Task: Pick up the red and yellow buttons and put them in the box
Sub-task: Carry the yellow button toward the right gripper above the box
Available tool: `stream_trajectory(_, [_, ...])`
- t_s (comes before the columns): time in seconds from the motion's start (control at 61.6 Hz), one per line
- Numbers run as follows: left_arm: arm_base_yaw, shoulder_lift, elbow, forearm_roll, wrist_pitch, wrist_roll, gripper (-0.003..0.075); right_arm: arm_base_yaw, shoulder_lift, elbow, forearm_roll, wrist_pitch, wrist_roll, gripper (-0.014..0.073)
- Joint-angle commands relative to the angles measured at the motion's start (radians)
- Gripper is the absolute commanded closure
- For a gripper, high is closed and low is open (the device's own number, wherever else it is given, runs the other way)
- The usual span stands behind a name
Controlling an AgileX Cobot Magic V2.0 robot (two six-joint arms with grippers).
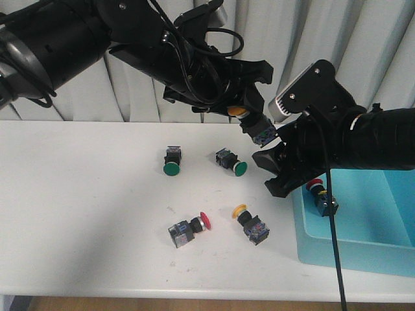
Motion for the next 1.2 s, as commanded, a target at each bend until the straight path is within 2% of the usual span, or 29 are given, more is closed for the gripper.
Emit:
stream_trajectory(0.0, [0.003, -0.066, -0.03, -0.098, -0.049, -0.016, 0.072, 0.0, -0.026, -0.029, 0.01, -0.065, -0.028, 0.0158])
stream_trajectory(0.211, [0.003, -0.066, -0.03, -0.098, -0.043, -0.08, 0.0713, 0.0, -0.026, -0.029, 0.004, -0.083, -0.047, 0.0158])
stream_trajectory(0.682, [0.003, -0.066, -0.03, -0.046, -0.042, -0.106, 0.0698, 0.0, -0.063, -0.029, -0.062, -0.066, -0.043, 0.0151])
stream_trajectory(1.007, [0.003, -0.066, -0.03, -0.127, -0.044, -0.104, 0.0689, 0.0, -0.067, -0.029, -0.09, -0.087, -0.029, 0.0039])
stream_trajectory(1.186, [0.003, -0.066, -0.03, -0.135, -0.028, -0.106, 0.0682, 0.0, -0.07, -0.029, -0.145, -0.114, 0.011, 0.002])
